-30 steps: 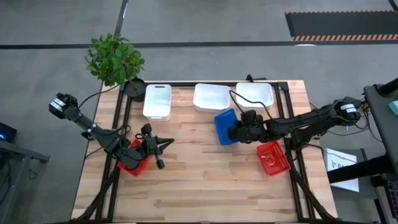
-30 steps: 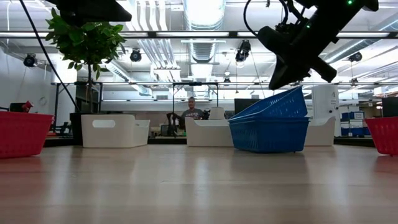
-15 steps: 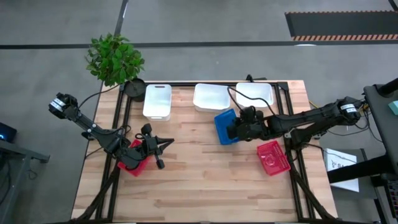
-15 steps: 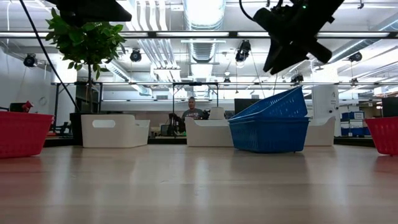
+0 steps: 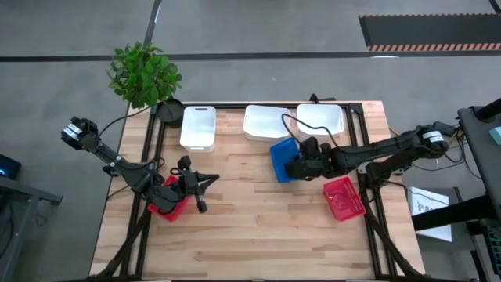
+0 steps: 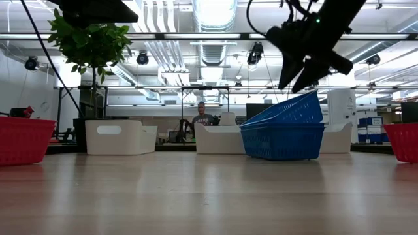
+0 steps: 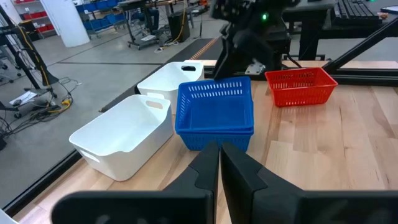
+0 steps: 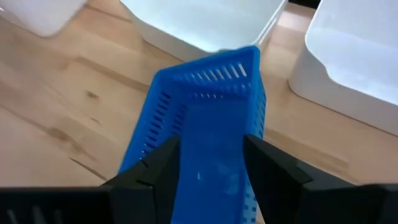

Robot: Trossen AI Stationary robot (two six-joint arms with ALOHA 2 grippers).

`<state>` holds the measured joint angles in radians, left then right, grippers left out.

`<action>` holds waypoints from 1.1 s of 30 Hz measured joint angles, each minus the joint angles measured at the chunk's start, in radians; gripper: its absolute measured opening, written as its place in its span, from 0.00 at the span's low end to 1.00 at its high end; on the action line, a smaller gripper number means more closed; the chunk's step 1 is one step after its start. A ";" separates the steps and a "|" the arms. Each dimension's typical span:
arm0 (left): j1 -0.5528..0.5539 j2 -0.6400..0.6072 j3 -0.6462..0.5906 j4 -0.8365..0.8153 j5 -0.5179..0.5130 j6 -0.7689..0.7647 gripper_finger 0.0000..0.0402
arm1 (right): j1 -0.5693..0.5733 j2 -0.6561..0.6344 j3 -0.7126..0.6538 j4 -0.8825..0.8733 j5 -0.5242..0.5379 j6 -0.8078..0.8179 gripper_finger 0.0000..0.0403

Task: Stack baskets by color
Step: Stack the bottom blue bin on the stacked blue bin

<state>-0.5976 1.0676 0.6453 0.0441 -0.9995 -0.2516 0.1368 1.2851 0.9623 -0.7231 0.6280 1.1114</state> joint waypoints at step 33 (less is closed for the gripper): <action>0.000 0.000 -0.011 0.000 0.000 -0.002 0.00 | -0.039 0.103 0.170 -0.312 -0.066 0.041 0.47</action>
<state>-0.5976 1.0676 0.6342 0.0444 -0.9997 -0.2539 0.0978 1.3878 1.1320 -1.0348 0.5623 1.1524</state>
